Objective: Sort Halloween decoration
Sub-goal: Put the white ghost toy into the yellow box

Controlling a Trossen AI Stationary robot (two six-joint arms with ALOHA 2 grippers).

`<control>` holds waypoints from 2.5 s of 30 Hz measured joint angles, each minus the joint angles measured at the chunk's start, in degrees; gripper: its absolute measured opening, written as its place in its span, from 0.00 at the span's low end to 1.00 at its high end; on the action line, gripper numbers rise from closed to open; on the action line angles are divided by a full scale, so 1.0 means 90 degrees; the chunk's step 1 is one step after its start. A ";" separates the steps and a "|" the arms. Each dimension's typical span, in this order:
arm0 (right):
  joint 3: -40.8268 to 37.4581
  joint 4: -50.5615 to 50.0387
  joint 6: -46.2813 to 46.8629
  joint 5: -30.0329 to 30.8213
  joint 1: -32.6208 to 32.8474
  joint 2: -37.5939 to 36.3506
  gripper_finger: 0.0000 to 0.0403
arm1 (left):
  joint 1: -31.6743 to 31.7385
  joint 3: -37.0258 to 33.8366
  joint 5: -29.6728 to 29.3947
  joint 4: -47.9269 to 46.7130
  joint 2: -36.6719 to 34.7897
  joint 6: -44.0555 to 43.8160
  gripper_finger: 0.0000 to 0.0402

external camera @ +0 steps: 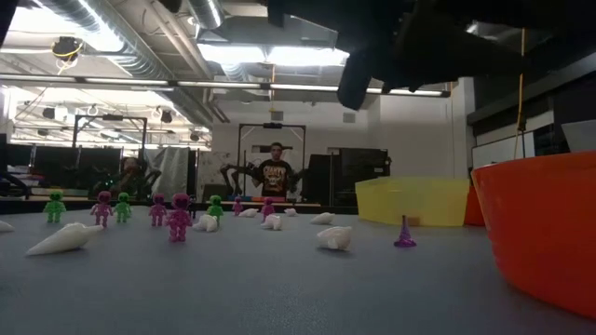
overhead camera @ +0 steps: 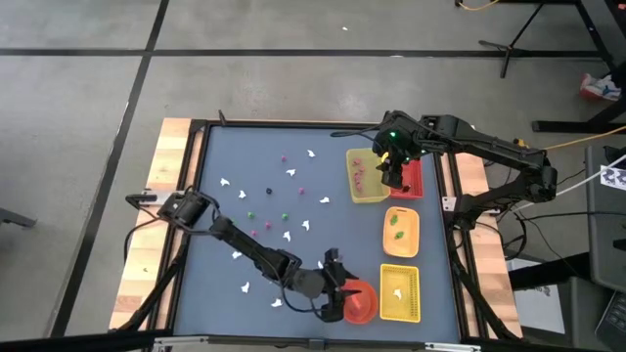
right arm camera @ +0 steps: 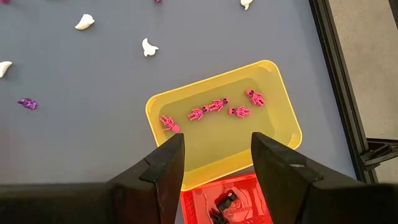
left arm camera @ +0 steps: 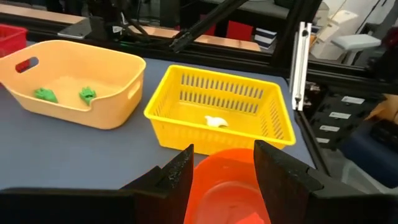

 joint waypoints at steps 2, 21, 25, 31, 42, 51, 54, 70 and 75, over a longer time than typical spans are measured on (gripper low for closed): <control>0.0000 0.0000 -0.0002 0.0000 0.0000 0.0000 0.46 | 0.0071 0.0000 0.0228 0.0000 0.0000 0.0001 0.38; -0.0002 -0.0019 -0.0002 -0.0002 -0.0002 0.0000 0.46 | 0.0667 -0.0005 0.1216 -0.2298 -0.0606 0.0694 0.38; -0.0002 -0.0025 -0.0004 -0.0002 -0.0001 0.0000 0.46 | 0.0759 -0.0005 0.1392 -0.3114 -0.0864 0.1002 0.38; -0.0002 -0.0019 -0.0002 -0.0002 -0.0002 0.0000 0.46 | 0.0888 -0.0002 0.1876 -0.3965 -0.0979 0.1231 0.38; -0.0002 -0.0017 -0.0002 -0.0002 0.0000 0.0000 0.46 | 0.1045 -0.0002 0.2483 -0.4819 -0.0981 0.1372 0.38; -0.0002 -0.0014 -0.0002 -0.0003 -0.0001 0.0000 0.46 | 0.1059 -0.0002 0.2583 -0.4879 -0.0956 0.1846 0.38; -0.0002 -0.0013 -0.0002 -0.0003 -0.0001 0.0000 0.46 | 0.1061 -0.0002 0.2581 -0.4879 -0.0952 0.1844 0.38; -0.0002 -0.0012 -0.0002 -0.0002 -0.0001 0.0000 0.46 | 0.1085 -0.0005 0.2648 -0.4881 -0.0714 0.1945 0.38; -0.0002 -0.0012 -0.0002 -0.0002 0.0000 0.0000 0.46 | 0.1082 -0.0011 0.2793 -0.4912 -0.0591 0.1946 0.38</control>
